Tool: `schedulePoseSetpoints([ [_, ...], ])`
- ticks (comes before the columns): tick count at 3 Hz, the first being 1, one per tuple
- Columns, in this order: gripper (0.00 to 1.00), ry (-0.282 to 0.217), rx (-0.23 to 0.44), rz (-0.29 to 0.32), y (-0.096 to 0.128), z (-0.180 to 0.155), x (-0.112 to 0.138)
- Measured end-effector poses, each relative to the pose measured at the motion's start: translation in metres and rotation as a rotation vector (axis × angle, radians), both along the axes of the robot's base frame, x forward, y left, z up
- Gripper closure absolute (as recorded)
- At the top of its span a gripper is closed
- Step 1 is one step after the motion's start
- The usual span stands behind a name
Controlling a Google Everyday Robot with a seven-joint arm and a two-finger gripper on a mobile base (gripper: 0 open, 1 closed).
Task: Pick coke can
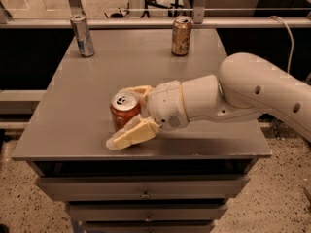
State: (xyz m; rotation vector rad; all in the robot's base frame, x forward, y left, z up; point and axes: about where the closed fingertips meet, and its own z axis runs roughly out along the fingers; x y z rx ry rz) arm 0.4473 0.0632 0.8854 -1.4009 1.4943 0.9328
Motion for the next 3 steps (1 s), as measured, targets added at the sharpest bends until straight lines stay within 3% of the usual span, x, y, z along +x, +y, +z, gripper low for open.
schedulePoseSetpoints([
  [1,0.47,0.012,0.016,0.004,0.0105,-0.0155,-0.0043],
  [2,0.78,0.008,0.015,-0.01,0.0062,-0.0166,-0.0017],
  [3,0.99,0.008,0.015,-0.01,0.0062,-0.0159,-0.0017],
])
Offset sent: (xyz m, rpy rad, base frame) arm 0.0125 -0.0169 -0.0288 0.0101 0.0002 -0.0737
